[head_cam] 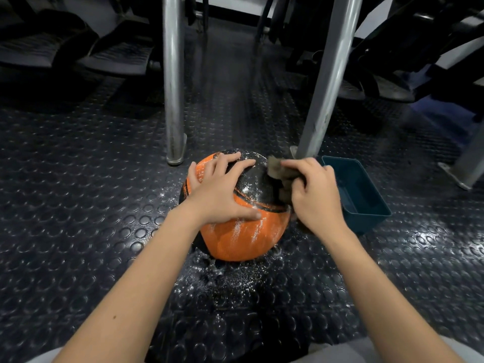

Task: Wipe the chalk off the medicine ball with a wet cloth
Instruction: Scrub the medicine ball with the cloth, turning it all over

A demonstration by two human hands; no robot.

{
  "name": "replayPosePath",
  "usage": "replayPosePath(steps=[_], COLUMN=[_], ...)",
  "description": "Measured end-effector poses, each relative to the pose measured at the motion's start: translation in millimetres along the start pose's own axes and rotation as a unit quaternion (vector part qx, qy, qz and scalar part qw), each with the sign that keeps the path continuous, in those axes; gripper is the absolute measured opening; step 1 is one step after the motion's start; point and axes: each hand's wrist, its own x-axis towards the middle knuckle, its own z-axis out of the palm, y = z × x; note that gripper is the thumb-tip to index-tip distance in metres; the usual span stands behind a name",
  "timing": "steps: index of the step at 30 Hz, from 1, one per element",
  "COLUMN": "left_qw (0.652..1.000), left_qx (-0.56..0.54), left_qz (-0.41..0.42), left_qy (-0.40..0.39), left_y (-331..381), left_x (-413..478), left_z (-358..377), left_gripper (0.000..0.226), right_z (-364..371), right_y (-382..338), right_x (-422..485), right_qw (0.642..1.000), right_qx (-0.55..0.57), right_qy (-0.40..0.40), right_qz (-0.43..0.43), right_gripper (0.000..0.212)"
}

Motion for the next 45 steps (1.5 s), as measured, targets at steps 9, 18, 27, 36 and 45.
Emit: replayPosePath(steps=[9, 18, 27, 36, 45], left_qw=[0.999, 0.999, 0.999, 0.998, 0.997], left_qx=[0.038, -0.010, -0.024, -0.055, -0.071], left_qz=[-0.003, -0.043, -0.041, -0.037, -0.040], left_qy=[0.024, -0.002, -0.005, -0.008, -0.011], left_y=[-6, -12, -11, -9, -8], left_x=[-7, -17, -16, -15, -15], left_z=[-10, -19, -17, -13, -13], left_gripper=[0.096, 0.094, 0.094, 0.095, 0.094], right_z=[11, 1, -3, 9, 4], right_y=[14, 6, 5, 17, 24], right_x=[-7, -10, -14, -18, -14], right_qw=[0.997, 0.999, 0.990, 0.993, 0.997], right_qx=[0.057, 0.043, -0.040, -0.027, -0.033], right_qy=[-0.042, 0.021, 0.091, 0.109, 0.013], right_qz=[0.003, -0.024, -0.104, -0.034, -0.063], right_gripper=[0.046, 0.046, 0.037, 0.039, 0.035])
